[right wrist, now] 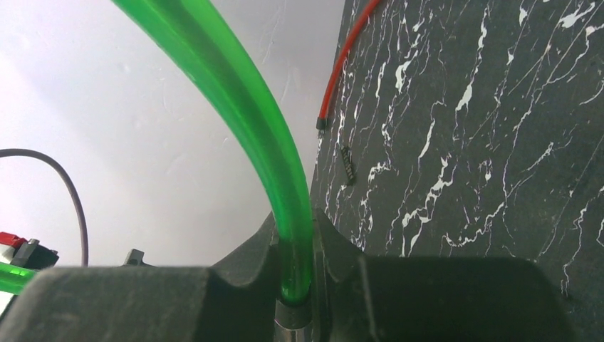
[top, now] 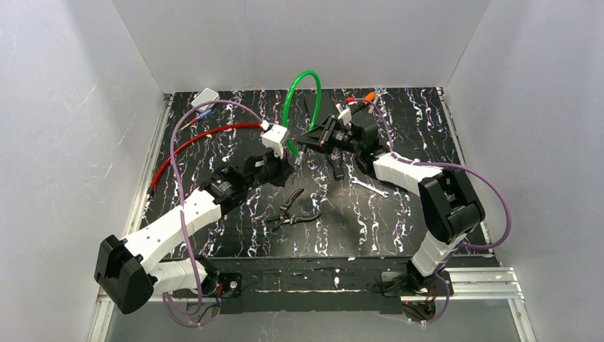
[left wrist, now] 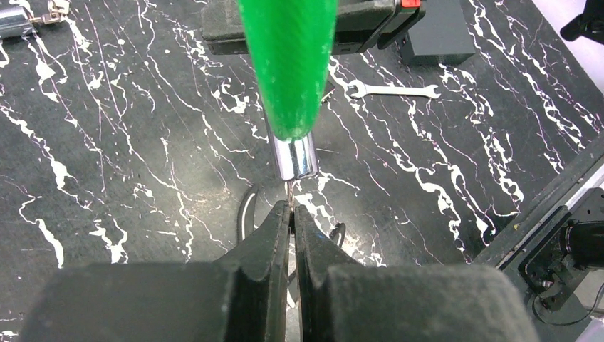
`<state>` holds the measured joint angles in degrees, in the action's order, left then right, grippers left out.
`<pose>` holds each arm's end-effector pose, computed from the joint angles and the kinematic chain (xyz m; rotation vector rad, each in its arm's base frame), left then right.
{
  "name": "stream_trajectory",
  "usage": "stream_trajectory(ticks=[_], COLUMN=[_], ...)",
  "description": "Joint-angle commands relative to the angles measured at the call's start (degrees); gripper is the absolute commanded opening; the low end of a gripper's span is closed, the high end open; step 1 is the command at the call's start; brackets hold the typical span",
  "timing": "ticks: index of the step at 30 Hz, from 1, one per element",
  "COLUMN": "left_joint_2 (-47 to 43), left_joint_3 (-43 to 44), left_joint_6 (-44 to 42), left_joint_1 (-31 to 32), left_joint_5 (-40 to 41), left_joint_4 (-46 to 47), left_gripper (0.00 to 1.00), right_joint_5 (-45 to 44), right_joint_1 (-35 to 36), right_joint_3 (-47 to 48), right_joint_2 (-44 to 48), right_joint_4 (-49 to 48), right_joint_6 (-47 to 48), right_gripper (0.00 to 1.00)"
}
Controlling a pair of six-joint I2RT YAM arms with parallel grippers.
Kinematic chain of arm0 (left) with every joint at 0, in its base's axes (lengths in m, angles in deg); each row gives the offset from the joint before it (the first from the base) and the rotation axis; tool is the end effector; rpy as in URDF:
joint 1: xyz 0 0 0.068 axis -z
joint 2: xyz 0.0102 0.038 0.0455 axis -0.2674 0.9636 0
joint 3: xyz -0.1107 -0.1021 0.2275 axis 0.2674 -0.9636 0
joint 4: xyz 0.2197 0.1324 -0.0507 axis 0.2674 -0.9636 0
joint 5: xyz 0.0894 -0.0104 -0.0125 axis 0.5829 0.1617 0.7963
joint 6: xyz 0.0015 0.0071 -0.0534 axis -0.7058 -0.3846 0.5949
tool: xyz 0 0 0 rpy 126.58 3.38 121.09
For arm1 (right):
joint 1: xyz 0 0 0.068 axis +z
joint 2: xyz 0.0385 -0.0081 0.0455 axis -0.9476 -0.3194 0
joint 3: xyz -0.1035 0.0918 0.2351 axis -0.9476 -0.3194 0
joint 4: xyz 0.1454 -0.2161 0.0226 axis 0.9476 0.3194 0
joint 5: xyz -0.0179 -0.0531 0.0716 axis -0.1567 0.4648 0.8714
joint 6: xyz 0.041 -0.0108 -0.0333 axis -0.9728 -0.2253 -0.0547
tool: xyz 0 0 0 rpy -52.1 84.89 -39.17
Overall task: Lock with the key
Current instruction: Lock the lock, then place the lock at the center of the board.
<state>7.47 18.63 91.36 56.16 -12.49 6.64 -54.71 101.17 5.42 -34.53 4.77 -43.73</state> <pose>0.2057 -0.1783 0.3181 0.4866 1.9060 -0.6636 0.3296 0.2085 0.2646 0.2097 1.9397 1.6495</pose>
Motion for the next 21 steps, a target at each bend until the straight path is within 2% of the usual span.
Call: stream_trajectory(ticks=[1, 21], left_joint_2=[-2.53, -4.51], left_joint_3=[-3.17, -5.02], left_joint_6=[1.42, 10.48], left_joint_1=[2.83, 6.15], left_joint_5=[0.31, 1.22], left_joint_4=[-9.34, -17.32], left_gripper=[0.00, 0.00], right_joint_5=[-3.76, -4.58], right_joint_1=[-3.11, -6.66], right_joint_3=[3.89, 5.52], right_joint_2=[1.78, 1.91], right_joint_4=[-6.10, -6.33], right_joint_6=[-1.09, 1.51], right_gripper=[0.01, 0.01])
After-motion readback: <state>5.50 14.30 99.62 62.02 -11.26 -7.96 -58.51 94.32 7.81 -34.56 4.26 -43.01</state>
